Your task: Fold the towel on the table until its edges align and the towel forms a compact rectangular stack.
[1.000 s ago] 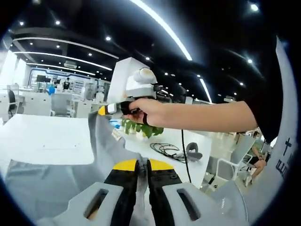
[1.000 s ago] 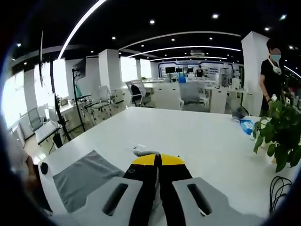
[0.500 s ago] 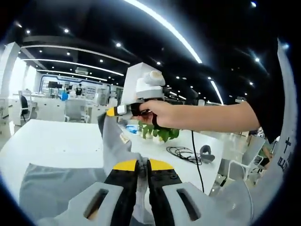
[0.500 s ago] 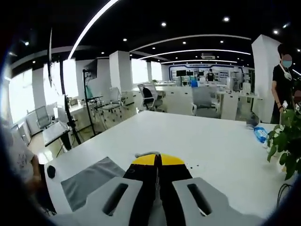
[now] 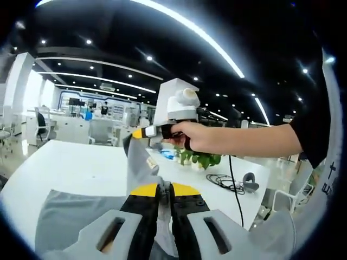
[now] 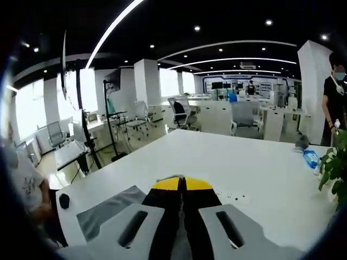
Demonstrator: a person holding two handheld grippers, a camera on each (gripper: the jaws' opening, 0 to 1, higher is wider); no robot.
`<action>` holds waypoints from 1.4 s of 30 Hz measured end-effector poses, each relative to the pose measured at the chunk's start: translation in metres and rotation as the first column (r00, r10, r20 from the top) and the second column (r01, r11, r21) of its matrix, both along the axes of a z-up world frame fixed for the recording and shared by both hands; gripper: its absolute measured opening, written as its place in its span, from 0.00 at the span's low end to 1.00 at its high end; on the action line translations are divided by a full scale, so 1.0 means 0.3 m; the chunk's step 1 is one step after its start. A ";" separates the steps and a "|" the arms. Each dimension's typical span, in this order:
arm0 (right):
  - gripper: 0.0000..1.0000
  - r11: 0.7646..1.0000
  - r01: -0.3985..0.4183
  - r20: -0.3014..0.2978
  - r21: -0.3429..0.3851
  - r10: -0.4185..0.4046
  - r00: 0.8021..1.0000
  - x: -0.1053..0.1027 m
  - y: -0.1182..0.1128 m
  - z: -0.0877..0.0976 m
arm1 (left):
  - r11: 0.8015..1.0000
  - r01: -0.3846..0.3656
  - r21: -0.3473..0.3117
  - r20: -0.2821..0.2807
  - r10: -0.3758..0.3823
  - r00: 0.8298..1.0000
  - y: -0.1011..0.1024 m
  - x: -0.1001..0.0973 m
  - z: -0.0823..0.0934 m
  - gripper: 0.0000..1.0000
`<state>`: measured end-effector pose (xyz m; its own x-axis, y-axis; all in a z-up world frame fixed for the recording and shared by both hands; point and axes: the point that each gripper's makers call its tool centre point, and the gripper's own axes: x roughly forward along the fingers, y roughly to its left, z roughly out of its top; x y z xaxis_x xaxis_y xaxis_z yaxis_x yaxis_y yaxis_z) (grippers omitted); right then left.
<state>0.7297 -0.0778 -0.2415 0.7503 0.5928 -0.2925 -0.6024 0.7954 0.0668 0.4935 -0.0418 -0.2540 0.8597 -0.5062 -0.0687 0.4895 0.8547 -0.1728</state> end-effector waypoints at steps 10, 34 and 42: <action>0.00 0.999 -0.028 0.007 0.015 0.028 1.000 0.011 0.070 0.025 | 0.998 -0.063 0.001 0.009 0.063 0.998 0.076 0.008 0.015 0.08; 0.00 0.995 -0.096 0.006 0.013 0.096 0.995 0.003 0.243 0.029 | 0.982 -0.188 0.014 0.009 0.188 0.982 0.261 -0.002 0.019 0.08; 0.00 0.994 -0.113 -0.011 -0.009 0.113 0.994 -0.009 0.291 -0.021 | 0.976 -0.218 0.018 -0.028 0.219 0.975 0.315 0.005 -0.038 0.08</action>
